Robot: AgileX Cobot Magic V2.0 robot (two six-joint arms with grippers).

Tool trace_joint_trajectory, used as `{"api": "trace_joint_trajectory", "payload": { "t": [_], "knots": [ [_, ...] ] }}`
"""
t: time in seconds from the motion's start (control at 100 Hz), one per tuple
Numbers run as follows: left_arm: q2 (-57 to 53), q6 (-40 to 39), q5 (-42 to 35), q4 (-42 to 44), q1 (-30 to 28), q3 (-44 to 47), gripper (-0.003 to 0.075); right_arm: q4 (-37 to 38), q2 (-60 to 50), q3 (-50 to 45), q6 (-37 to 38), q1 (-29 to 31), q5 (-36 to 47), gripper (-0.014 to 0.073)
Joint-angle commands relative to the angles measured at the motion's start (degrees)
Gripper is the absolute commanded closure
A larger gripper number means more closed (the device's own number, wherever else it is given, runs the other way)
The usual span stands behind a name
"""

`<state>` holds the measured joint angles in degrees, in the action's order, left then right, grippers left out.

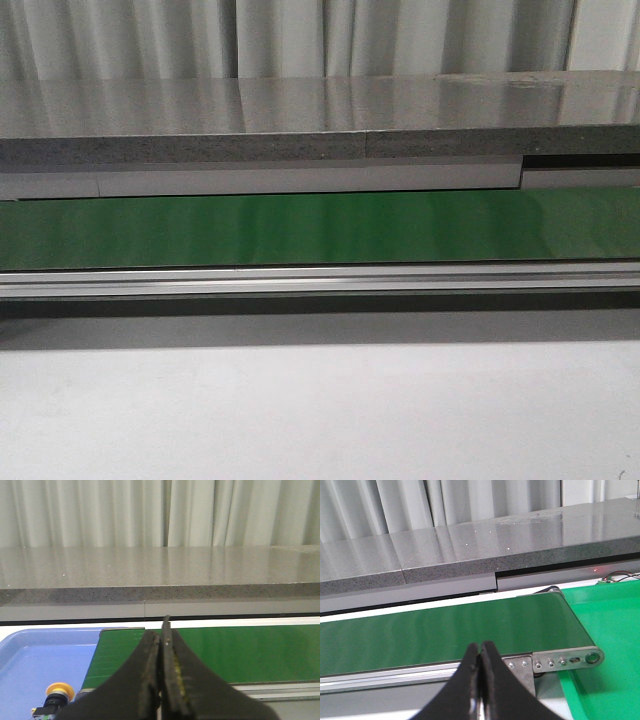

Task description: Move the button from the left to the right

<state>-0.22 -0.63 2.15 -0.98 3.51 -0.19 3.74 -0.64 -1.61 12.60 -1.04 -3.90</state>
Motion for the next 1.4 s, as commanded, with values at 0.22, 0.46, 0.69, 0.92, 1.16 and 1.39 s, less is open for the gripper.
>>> {"api": "trace_joint_trajectory", "payload": {
  "t": [0.22, 0.46, 0.69, 0.92, 1.16, 1.39],
  "knots": [
    [-1.89, -0.26, -4.93, 0.05, 0.54, 3.25, 0.0741, 0.53, -1.04, 0.89, -0.3, -0.11, 4.56, 0.0661],
    [-1.89, -0.26, -4.82, 0.05, 0.54, 3.25, 0.0741, 0.53, -1.04, 0.89, -0.3, -0.11, 4.56, 0.0661],
    [-1.89, -0.26, 0.3, -0.06, 0.54, -0.62, 0.0741, 0.53, -1.04, 0.89, -0.3, -0.11, 4.56, 0.0661],
    [1.99, -0.26, 6.74, -5.22, 0.54, -9.71, 0.0741, 0.53, -1.04, 0.89, -0.3, -0.11, 4.56, 0.0661],
    [13.39, -0.26, 25.71, -5.99, 0.54, -25.36, 0.0741, 0.53, -1.04, 0.89, -0.3, -0.11, 4.56, 0.0661],
    [25.47, -0.26, 43.96, -5.99, 0.54, -37.73, 0.0741, 0.53, -1.04, 0.89, -0.3, -0.11, 4.56, 0.0661]
  ]
}}
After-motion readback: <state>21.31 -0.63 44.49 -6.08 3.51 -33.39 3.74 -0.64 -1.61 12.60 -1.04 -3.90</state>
